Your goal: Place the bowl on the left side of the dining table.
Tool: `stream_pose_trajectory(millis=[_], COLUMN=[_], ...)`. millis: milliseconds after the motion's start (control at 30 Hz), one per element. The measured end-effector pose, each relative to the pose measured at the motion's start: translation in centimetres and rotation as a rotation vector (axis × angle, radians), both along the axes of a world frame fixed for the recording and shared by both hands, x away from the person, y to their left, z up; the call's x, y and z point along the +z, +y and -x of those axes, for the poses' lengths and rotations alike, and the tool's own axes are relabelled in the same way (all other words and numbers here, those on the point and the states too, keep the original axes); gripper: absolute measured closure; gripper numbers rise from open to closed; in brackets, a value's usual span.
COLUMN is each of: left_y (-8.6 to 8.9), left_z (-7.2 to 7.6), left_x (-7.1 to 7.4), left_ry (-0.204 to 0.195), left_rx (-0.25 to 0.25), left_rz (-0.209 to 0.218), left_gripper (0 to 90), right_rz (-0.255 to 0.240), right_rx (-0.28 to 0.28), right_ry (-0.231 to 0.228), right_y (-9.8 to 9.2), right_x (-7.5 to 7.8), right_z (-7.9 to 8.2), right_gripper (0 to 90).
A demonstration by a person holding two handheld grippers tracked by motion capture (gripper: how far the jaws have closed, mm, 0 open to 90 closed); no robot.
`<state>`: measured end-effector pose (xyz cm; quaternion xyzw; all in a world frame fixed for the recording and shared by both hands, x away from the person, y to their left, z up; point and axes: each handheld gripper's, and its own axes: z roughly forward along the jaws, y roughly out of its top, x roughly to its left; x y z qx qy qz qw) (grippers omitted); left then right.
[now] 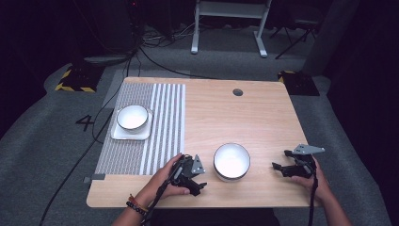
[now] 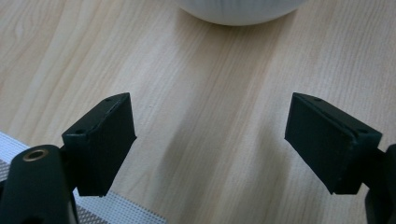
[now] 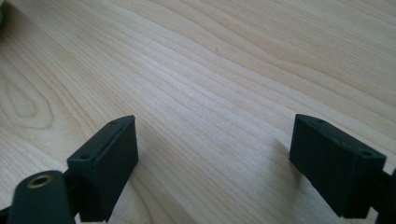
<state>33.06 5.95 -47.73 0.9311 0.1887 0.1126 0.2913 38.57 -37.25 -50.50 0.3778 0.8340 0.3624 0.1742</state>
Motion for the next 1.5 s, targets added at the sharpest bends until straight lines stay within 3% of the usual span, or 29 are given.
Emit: stream_pose_trajectory(millis=[367, 667, 833, 900, 967, 1500], left_y=[-0.2, 0.6, 0.8, 1.0, 1.2, 1.3], left_z=[0.2, 0.2, 0.5, 0.6, 0.7, 0.8], left_x=[-1.1, -1.8, -2.2, -2.3, -2.7, -2.7], left_ry=[0.027, 0.099, 0.1, 0.077, 0.068, 0.059], left_rx=[0.01, 0.037, 0.054, 0.05, 0.053, 0.056], left_rz=[-0.009, 0.065, 0.106, 0.12, 0.162, 0.159], left_gripper=[16.2, 16.5, 16.0, 15.8, 15.3, 15.0], right_rz=[0.002, 0.0, -0.001, -0.001, -0.001, -0.001], right_rx=[0.005, 0.0, 0.001, 0.001, 0.001, 0.001], right_ry=[0.001, 0.0, 0.001, 0.001, 0.001, 0.0], right_y=[0.0, 0.0, 0.0, 0.0, 0.0, 0.0], right_x=[0.0, 0.0, 0.0, 0.0, 0.0, 0.0], right_z=[0.0, 0.0, 0.0, 0.0, 0.0, 0.0], right_gripper=[15.6, 15.6, 15.7, 15.7, 15.6, 15.7])
